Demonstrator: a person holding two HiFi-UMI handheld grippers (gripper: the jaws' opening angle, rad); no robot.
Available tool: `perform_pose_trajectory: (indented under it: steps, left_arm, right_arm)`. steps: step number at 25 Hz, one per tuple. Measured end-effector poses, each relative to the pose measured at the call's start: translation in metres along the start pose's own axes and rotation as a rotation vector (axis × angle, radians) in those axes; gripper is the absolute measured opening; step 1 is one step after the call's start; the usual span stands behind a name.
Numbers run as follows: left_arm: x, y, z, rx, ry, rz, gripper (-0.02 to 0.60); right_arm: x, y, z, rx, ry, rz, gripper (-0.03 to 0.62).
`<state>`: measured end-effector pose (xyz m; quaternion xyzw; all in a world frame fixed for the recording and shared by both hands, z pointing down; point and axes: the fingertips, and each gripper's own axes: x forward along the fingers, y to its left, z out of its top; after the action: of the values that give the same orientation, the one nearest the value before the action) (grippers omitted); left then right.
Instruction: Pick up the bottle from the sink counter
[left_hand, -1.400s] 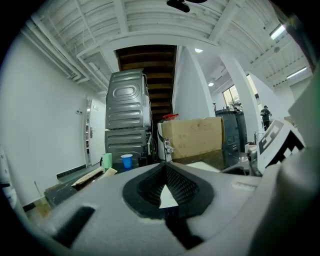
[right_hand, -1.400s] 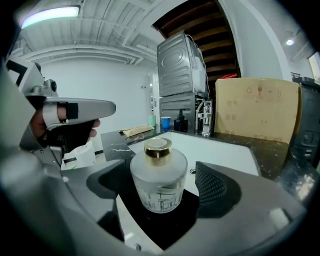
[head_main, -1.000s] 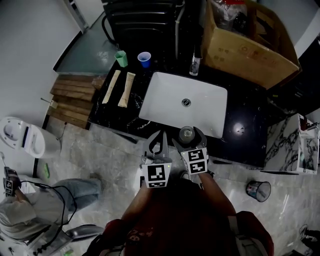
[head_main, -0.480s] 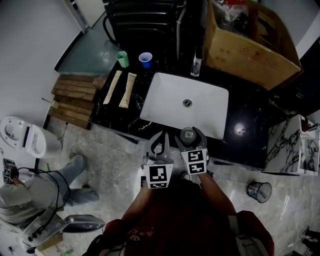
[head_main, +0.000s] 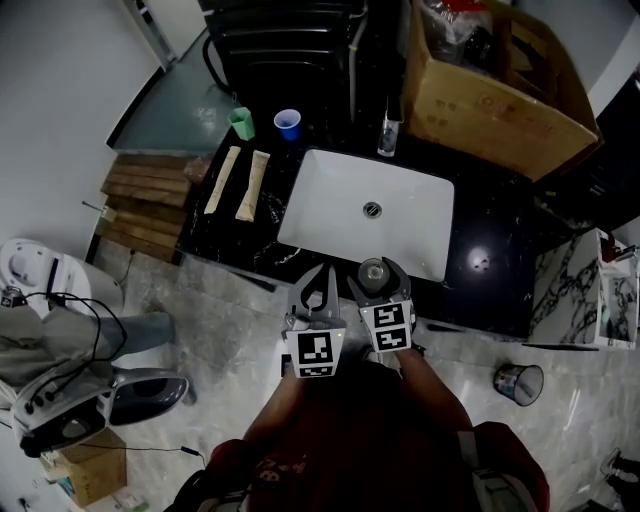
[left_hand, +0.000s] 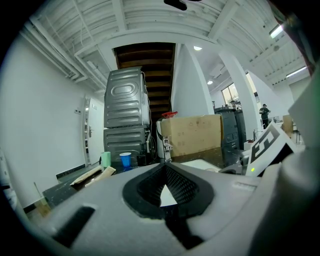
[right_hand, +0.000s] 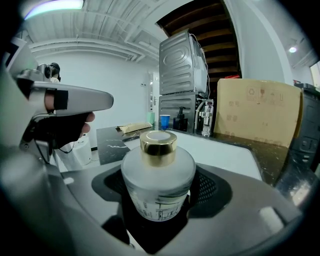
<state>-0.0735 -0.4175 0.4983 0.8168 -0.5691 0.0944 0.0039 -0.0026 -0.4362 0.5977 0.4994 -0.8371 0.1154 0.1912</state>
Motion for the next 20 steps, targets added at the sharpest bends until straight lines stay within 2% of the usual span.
perform_pose_trajectory:
  steps: [20]
  left_arm:
    - [0.0015, -0.0069, 0.0028, 0.011, -0.006, -0.010, 0.003]
  right_arm:
    - [-0.0007, -0.0014, -0.0002, 0.006, -0.004, -0.001, 0.336]
